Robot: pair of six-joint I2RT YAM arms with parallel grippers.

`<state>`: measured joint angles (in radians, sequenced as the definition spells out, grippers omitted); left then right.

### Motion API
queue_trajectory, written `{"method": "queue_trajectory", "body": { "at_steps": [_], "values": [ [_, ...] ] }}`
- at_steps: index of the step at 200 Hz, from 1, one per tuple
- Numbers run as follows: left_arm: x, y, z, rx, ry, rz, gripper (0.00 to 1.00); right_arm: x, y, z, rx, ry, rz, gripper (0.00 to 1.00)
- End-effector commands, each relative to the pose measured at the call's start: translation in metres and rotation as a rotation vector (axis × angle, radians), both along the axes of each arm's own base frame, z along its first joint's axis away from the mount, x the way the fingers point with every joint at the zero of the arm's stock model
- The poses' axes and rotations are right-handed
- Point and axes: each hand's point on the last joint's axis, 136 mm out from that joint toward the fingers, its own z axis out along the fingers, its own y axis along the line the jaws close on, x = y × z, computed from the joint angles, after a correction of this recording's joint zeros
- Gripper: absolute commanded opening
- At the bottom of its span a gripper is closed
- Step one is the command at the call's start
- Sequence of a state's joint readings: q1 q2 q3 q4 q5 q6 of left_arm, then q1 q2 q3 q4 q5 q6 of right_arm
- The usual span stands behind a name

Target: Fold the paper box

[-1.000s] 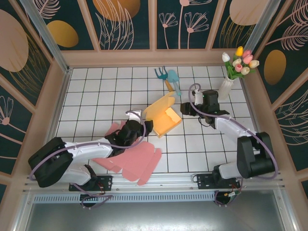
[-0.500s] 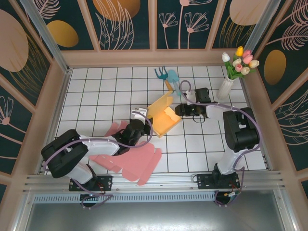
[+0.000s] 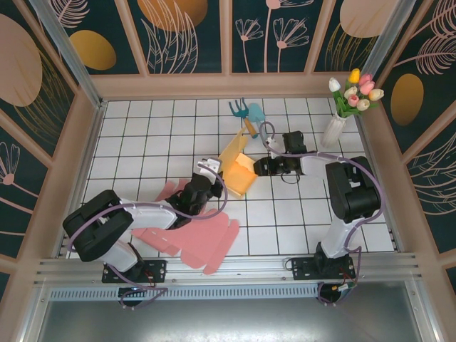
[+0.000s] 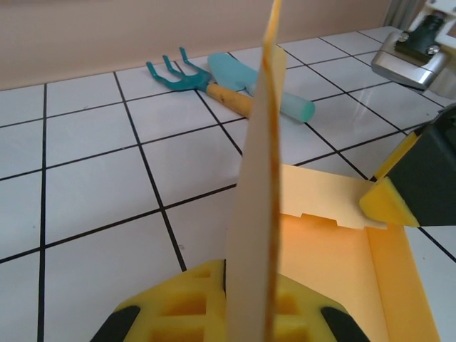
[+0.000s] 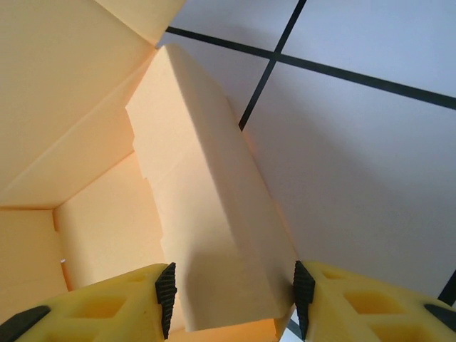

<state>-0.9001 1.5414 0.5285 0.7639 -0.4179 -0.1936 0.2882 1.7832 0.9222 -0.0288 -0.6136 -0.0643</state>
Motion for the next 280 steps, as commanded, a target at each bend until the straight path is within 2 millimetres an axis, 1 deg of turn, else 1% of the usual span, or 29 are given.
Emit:
{"method": "queue_trajectory", "body": {
  "at_steps": [1,16,30,43,70,87,106,133,166,171,179,216,229,250,271,280],
  "values": [
    [-0.009,-0.018,0.030,-0.081,-0.083,-0.125,0.00,-0.016,0.011,0.002,-0.035,-0.029,0.080,0.50],
    [-0.018,-0.024,0.031,-0.082,-0.106,-0.191,0.00,-0.016,0.012,0.000,-0.098,-0.063,0.101,0.50],
    [-0.025,-0.024,0.030,-0.071,-0.128,-0.234,0.00,-0.019,0.016,-0.002,-0.163,-0.100,0.142,0.50],
    [-0.028,-0.023,0.031,-0.070,-0.151,-0.244,0.00,-0.025,0.022,-0.004,-0.218,-0.136,0.201,0.50],
    [-0.031,-0.020,0.031,-0.064,-0.165,-0.257,0.00,-0.032,0.035,0.000,-0.254,-0.194,0.302,0.50],
    [-0.033,-0.019,0.029,-0.071,-0.159,-0.257,0.00,-0.030,0.036,0.004,-0.273,-0.212,0.325,0.51],
    [-0.039,-0.018,0.028,-0.089,-0.156,-0.277,0.00,-0.026,0.035,0.007,-0.287,-0.237,0.334,0.51],
    [-0.043,-0.015,0.026,-0.099,-0.161,-0.284,0.00,-0.027,0.041,0.018,-0.225,-0.233,0.378,0.53],
    [-0.039,-0.012,0.024,-0.084,-0.155,-0.255,0.00,-0.037,0.047,0.041,-0.086,-0.176,0.440,0.56],
    [-0.038,-0.011,0.023,-0.080,-0.154,-0.251,0.00,-0.037,0.046,0.044,-0.072,-0.170,0.442,0.58],
    [-0.037,-0.010,0.023,-0.077,-0.155,-0.246,0.00,-0.037,0.043,0.048,-0.055,-0.163,0.441,0.59],
    [-0.040,-0.011,0.023,-0.077,-0.159,-0.260,0.00,-0.023,0.032,0.056,-0.015,-0.158,0.374,0.58],
    [-0.043,-0.010,0.024,-0.086,-0.168,-0.271,0.00,-0.022,0.031,0.054,-0.011,-0.148,0.370,0.54],
    [-0.043,-0.010,0.026,-0.089,-0.173,-0.276,0.00,-0.021,0.029,0.042,-0.043,-0.119,0.369,0.49],
    [-0.043,-0.012,0.026,-0.095,-0.171,-0.280,0.00,-0.016,0.022,0.021,-0.134,-0.104,0.343,0.43],
    [-0.043,-0.013,0.026,-0.099,-0.167,-0.283,0.00,-0.014,0.020,0.013,-0.182,-0.112,0.331,0.39]
  ]
}}
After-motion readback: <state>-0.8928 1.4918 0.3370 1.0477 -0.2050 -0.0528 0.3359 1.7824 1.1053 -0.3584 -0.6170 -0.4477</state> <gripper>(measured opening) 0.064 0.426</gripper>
